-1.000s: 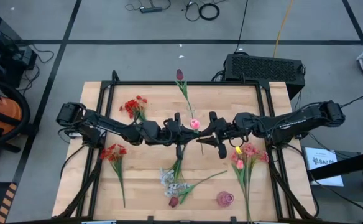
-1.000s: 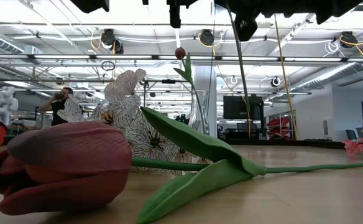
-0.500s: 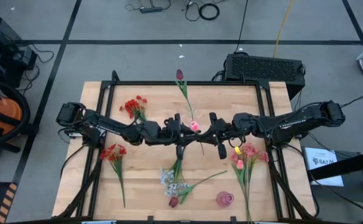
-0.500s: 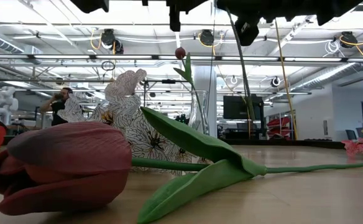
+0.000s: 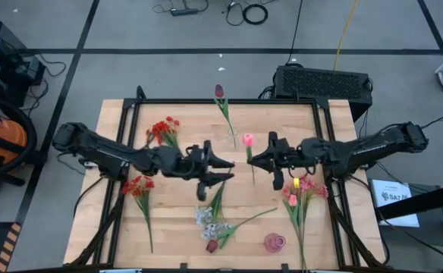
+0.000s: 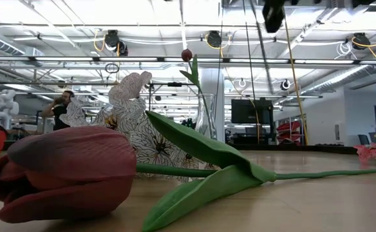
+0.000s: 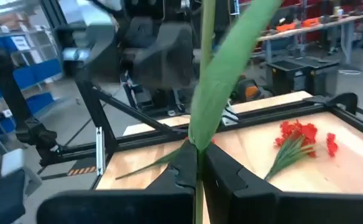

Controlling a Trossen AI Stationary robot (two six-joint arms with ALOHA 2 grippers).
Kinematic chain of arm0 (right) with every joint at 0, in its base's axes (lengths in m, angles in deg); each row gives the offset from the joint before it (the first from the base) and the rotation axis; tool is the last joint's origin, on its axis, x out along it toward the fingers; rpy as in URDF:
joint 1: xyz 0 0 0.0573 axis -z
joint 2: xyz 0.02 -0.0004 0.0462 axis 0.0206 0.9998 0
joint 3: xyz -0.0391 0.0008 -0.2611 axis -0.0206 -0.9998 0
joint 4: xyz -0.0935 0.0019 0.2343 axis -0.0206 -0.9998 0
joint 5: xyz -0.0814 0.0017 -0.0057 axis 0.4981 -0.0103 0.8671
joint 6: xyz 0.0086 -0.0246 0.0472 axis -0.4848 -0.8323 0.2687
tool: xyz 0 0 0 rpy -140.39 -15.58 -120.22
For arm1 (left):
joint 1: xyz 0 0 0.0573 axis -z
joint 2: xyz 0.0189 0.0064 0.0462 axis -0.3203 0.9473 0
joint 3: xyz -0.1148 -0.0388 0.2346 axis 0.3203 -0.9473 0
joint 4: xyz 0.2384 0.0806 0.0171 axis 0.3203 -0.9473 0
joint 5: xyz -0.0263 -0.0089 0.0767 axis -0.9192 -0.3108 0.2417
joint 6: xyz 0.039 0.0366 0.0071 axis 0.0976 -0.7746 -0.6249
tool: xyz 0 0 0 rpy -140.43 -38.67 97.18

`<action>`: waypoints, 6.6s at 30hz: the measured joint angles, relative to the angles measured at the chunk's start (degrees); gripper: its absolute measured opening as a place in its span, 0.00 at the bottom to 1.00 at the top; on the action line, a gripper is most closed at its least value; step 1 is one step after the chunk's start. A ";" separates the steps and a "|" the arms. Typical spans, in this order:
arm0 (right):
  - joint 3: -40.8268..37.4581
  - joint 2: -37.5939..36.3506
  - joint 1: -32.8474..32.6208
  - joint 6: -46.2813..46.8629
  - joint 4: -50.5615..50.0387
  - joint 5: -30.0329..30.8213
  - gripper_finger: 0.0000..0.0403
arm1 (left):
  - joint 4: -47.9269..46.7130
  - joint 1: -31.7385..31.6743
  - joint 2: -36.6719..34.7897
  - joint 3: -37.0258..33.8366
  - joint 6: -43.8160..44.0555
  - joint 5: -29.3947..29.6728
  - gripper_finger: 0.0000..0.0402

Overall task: Sort flowers into vase by color
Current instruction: Put the left pink flower into the purple vase, then put the pink flower into the purple vase

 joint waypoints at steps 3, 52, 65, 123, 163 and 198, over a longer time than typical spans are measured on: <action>0.00 -1.78 -3.91 0.40 -3.64 6.26 0.00 | -9.29 1.58 -4.61 0.01 1.60 1.10 0.39; -0.02 8.71 -54.86 -15.15 23.44 47.99 0.00 | -20.11 11.65 -12.35 -7.77 18.00 19.39 0.33; -0.01 21.31 -53.94 -6.30 22.71 54.59 0.00 | -20.38 11.65 -12.32 -7.77 17.92 19.39 0.33; -0.07 19.32 -53.24 13.92 3.74 52.14 0.28 | -21.36 11.63 -12.32 -7.75 17.94 19.39 0.33; -0.04 -4.68 -53.41 96.43 -58.86 10.23 0.10 | -21.48 11.63 -12.32 -7.72 17.90 19.37 0.33; -0.04 4.41 -48.78 112.07 -69.92 -1.43 0.45 | -23.97 11.63 -12.30 -7.72 17.56 19.37 0.33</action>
